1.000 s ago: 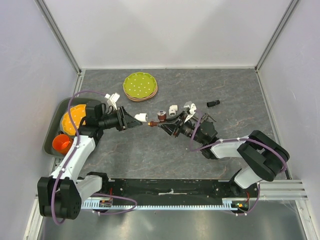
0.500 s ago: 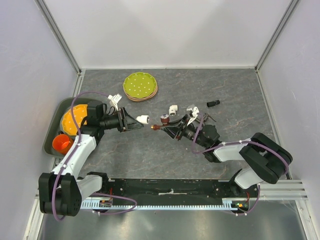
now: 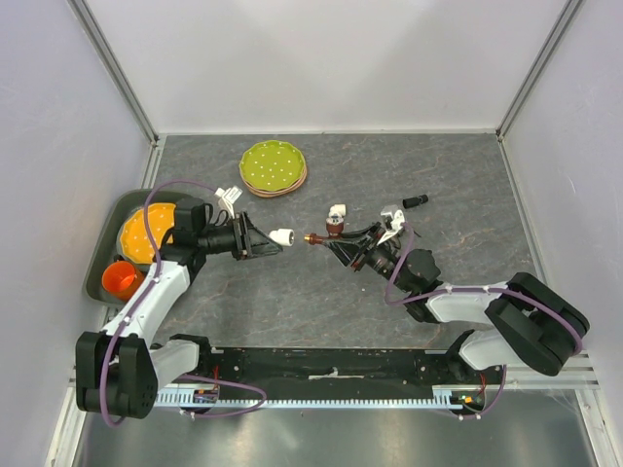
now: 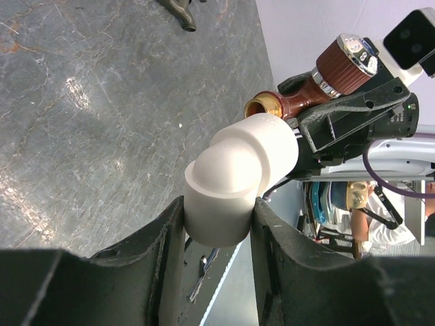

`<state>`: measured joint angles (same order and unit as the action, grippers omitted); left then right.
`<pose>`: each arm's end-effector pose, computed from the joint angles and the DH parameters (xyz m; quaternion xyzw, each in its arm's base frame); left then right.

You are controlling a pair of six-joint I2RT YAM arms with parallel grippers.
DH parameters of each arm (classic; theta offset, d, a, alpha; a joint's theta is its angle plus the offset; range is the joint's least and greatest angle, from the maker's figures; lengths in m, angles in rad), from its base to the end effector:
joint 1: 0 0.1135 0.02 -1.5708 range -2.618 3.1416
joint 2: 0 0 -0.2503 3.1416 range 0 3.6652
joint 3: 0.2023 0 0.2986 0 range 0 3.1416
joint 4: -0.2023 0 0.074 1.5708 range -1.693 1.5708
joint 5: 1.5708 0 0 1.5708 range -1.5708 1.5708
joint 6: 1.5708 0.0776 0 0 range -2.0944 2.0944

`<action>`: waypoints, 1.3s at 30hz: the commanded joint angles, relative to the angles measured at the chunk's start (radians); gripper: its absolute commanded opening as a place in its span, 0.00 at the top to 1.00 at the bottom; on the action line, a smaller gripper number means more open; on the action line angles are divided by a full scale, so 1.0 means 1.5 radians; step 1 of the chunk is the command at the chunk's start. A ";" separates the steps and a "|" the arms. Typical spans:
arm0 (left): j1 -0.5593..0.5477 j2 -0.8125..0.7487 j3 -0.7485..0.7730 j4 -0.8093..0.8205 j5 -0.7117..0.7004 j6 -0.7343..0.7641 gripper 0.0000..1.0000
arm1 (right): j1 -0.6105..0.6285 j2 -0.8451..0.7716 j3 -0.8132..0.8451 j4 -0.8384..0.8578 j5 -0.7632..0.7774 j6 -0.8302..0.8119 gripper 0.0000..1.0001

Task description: Install the water faucets

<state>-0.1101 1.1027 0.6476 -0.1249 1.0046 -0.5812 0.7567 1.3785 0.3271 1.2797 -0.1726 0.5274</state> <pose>0.2839 -0.0973 0.1988 0.0426 0.8032 -0.5397 0.2485 0.2206 0.2266 0.1691 -0.1379 0.6079 0.5101 0.5927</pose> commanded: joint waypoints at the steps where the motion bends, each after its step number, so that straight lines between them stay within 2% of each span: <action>1: -0.010 -0.001 0.002 0.011 0.025 -0.009 0.98 | 0.001 -0.021 0.009 0.318 0.005 0.010 1.00; 28: -0.037 0.019 0.008 -0.007 0.036 -0.002 0.98 | 0.036 -0.001 0.049 0.318 -0.016 0.012 1.00; 39: -0.036 0.024 0.000 0.022 0.053 -0.035 0.98 | 0.043 0.019 0.055 0.318 -0.022 0.012 1.00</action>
<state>-0.1593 1.1374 0.6476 -0.1322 1.0241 -0.5877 0.8127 1.3941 0.3664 1.2808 -0.1864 0.5465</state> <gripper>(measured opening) 0.451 0.358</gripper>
